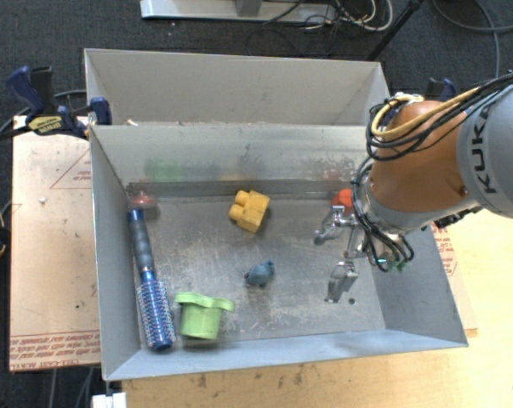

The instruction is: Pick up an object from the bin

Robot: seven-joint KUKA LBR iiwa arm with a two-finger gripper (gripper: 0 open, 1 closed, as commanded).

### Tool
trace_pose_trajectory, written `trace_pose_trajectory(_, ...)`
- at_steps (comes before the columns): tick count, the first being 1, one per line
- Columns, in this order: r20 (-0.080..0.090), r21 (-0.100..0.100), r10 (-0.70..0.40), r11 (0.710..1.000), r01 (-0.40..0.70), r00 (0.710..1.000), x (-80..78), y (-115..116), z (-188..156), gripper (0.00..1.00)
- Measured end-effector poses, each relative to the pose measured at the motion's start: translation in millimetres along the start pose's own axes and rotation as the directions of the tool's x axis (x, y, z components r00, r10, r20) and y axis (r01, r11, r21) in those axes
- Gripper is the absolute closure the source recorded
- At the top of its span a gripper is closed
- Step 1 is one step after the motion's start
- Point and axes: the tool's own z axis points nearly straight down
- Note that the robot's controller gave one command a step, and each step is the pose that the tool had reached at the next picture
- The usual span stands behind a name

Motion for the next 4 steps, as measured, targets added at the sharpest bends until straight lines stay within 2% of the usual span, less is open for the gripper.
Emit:
trace_pose_trajectory(1, 0.011, 0.006, -0.472, 0.881, 0.472, 0.881, -5.0, 92, 93, 0.0)
trace_pose_trajectory(2, 0.012, 0.005, -0.484, 0.875, 0.484, 0.875, -24.5, 100, 65, 0.0)
trace_pose_trajectory(3, 0.006, 0.003, -0.524, 0.852, 0.524, 0.852, -18.7, 102, 67, 0.0)
trace_pose_trajectory(4, 0.01, 0.004, -0.614, 0.789, 0.614, 0.789, -29.5, 99, 93, 0.0)
